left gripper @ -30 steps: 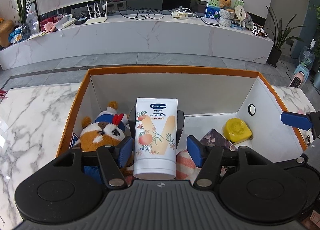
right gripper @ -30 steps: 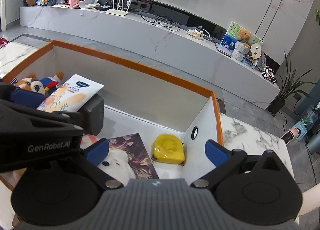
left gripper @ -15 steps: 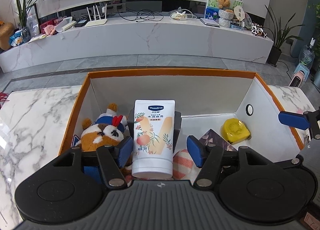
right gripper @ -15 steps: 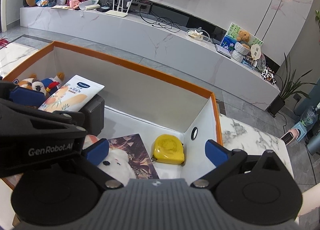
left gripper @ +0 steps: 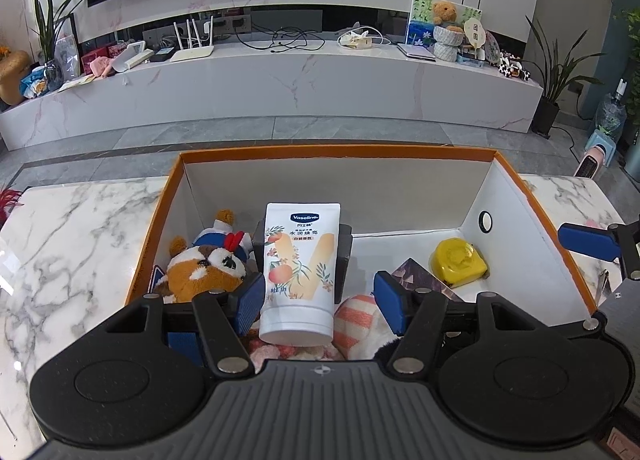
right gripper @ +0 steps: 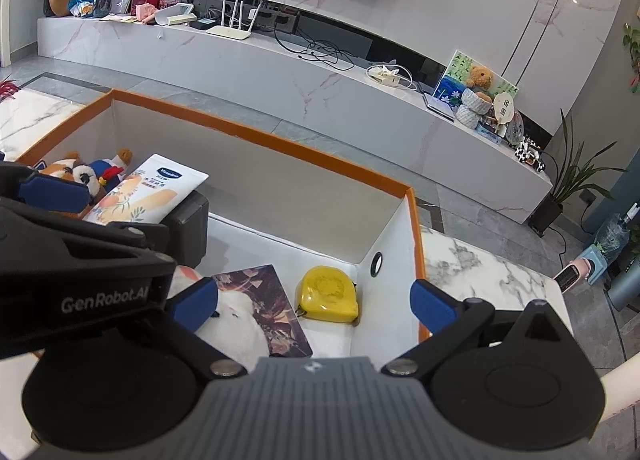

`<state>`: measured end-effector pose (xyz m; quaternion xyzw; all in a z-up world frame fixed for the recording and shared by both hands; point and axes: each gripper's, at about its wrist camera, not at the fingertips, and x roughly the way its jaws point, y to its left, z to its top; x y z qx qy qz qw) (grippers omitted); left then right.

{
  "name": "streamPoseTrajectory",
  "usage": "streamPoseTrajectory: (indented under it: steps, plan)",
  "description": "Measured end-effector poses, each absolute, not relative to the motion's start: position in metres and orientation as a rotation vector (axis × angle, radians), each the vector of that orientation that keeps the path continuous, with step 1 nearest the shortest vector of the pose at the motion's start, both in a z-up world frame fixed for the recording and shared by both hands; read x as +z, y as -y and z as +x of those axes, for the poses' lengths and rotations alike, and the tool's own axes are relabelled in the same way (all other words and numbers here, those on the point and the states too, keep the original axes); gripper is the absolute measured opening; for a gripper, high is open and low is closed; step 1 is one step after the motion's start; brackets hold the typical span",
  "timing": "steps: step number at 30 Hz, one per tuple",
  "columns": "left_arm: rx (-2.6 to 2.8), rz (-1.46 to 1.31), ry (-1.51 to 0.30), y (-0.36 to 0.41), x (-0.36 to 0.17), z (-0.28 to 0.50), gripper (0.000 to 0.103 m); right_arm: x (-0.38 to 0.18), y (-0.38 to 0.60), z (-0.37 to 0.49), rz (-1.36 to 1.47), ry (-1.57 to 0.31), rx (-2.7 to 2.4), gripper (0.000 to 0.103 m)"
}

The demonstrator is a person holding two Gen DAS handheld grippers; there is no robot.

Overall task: Organize objects
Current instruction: 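Lower the white lotion tube into the box with the left gripper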

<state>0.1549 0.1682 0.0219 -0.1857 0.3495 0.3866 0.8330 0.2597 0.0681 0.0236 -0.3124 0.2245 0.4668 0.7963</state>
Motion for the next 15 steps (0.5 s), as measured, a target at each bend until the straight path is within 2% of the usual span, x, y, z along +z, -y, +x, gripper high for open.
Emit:
streamPoseTrajectory:
  steps: [15]
  plan:
    - [0.823, -0.369, -0.725, -0.155, 0.033, 0.146, 0.07, 0.037, -0.05, 0.251, -0.672, -0.456, 0.999, 0.102]
